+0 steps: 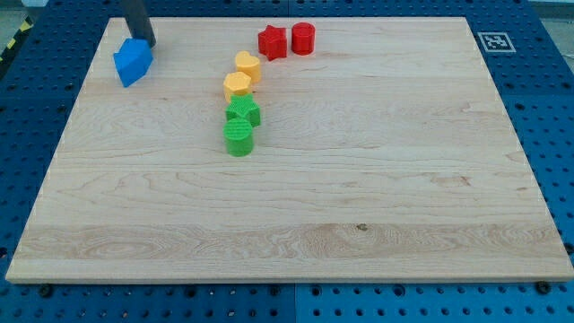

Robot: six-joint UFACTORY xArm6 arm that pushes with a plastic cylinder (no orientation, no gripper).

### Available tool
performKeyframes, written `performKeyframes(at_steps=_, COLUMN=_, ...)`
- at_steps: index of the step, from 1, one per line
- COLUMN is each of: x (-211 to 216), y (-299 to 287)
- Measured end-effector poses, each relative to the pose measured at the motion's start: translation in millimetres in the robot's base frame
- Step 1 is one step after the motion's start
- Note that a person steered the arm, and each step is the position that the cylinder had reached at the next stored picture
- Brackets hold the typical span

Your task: Move the blue cube and blue triangle to the center left

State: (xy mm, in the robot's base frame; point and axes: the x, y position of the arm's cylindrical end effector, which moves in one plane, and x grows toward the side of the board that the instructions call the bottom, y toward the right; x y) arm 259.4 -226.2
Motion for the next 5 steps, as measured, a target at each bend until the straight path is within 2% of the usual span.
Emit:
performKeyframes(at_steps=2, x=20, y=-26)
performKeyframes(at_steps=5, x=46, y=-23)
